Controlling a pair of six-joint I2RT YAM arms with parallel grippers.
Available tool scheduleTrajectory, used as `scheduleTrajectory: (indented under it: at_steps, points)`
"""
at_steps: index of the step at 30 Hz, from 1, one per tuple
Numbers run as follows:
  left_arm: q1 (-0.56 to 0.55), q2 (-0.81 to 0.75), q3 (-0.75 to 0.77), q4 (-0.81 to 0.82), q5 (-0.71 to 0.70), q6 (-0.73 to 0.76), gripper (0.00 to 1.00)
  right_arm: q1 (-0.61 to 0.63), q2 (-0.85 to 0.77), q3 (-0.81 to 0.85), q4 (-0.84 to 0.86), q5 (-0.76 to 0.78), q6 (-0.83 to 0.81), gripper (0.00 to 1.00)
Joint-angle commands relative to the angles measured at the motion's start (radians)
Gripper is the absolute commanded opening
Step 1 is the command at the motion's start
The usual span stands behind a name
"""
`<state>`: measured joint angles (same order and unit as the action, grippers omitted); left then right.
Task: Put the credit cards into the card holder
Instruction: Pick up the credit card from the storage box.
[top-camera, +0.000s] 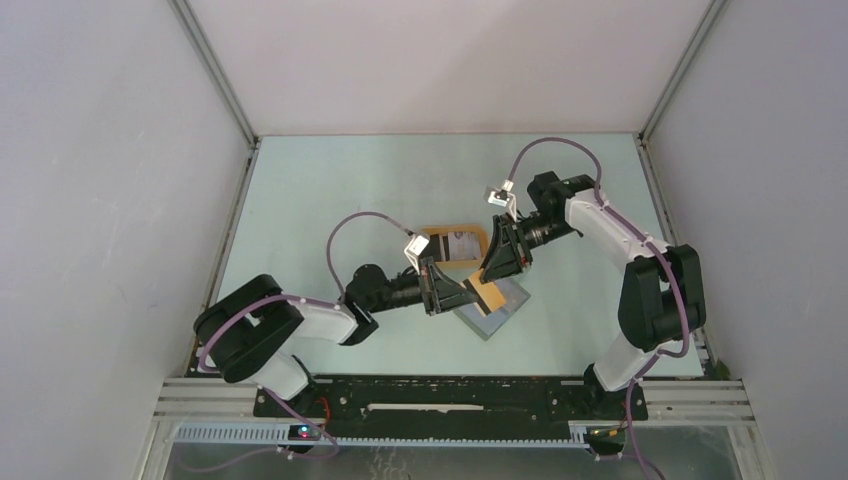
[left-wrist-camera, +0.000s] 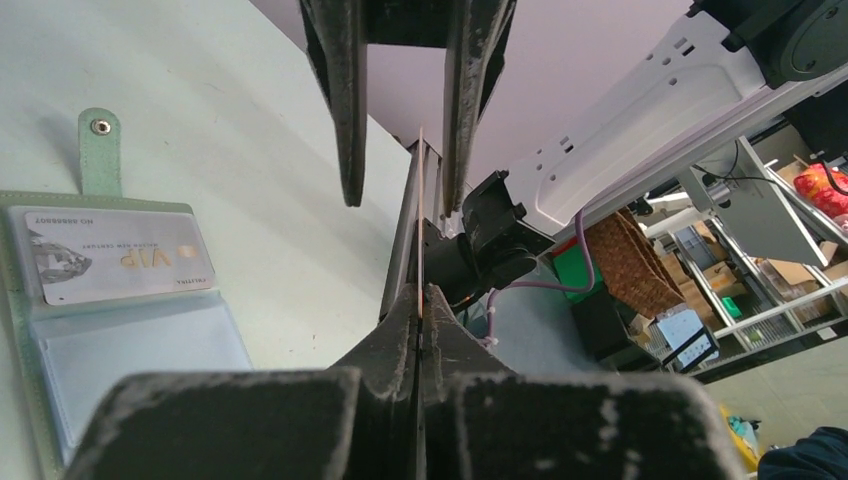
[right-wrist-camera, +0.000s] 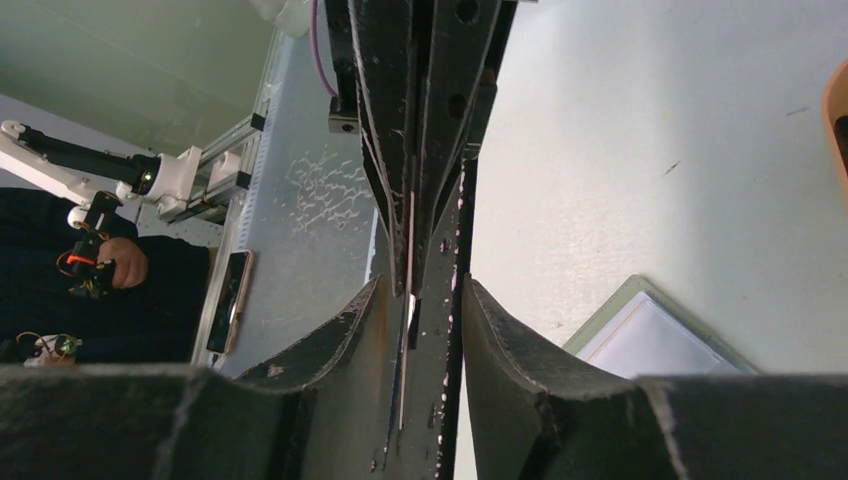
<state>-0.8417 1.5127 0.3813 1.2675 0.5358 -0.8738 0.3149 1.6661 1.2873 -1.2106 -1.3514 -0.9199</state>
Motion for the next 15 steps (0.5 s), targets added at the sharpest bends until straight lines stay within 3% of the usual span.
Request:
scheduleTrajectory:
  at_steps: [1, 4, 10, 13, 15]
  points:
    - [-0.011, 0.013, 0.051, -0.029, 0.026, 0.039, 0.00, 0.002, -0.016, 0.051, -0.080, -0.022, -0.076, 0.40]
    - [-0.011, 0.007, 0.050, -0.046, 0.018, 0.047, 0.00, 0.006, -0.014, 0.052, -0.087, -0.013, -0.084, 0.32]
    - [-0.012, -0.016, 0.042, -0.082, -0.014, 0.064, 0.02, 0.018, 0.004, 0.056, -0.116, 0.019, -0.115, 0.00]
    - [-0.011, -0.045, 0.015, -0.115, -0.067, 0.074, 0.27, 0.001, 0.027, 0.055, -0.096, 0.041, -0.088, 0.00]
    - [-0.011, -0.085, -0.009, -0.169, -0.121, 0.103, 0.37, -0.035, 0.040, 0.047, -0.048, 0.054, -0.031, 0.00]
